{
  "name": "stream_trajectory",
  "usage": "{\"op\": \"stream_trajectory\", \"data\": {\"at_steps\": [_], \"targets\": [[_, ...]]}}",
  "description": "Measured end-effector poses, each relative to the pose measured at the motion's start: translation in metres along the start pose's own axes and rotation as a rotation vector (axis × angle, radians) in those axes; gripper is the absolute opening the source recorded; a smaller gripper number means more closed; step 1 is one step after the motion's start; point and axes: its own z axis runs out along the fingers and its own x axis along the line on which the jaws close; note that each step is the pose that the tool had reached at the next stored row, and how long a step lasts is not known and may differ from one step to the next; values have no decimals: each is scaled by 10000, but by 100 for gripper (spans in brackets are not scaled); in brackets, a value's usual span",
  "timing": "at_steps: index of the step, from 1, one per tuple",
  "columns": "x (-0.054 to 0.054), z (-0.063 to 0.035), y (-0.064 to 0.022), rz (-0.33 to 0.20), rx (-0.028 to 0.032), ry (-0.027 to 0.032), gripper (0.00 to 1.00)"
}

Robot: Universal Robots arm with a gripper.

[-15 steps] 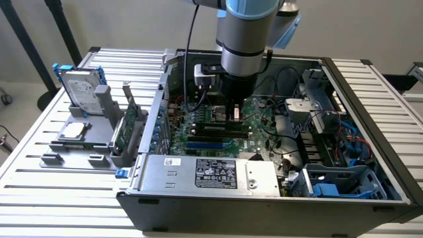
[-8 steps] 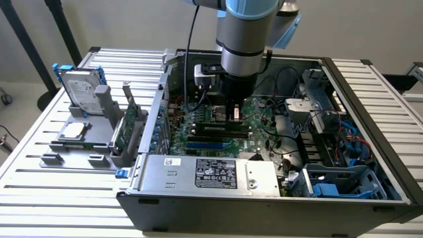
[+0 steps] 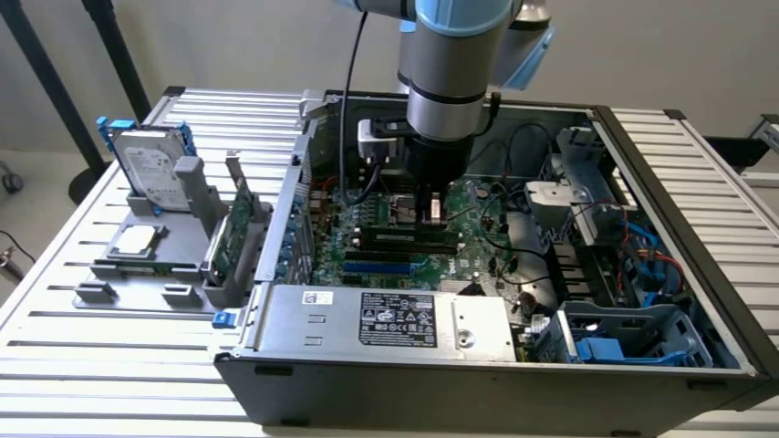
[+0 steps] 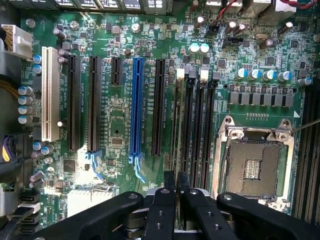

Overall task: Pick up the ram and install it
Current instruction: 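Insert the ram into the slot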

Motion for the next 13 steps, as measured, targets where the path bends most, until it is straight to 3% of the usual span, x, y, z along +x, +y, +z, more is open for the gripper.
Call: {"op": "stream_trajectory", "data": {"at_steps": [2,13], "targets": [[-7,3,0,0,-1,24,14],[-22,32,-1,0,0,23,14]]}}
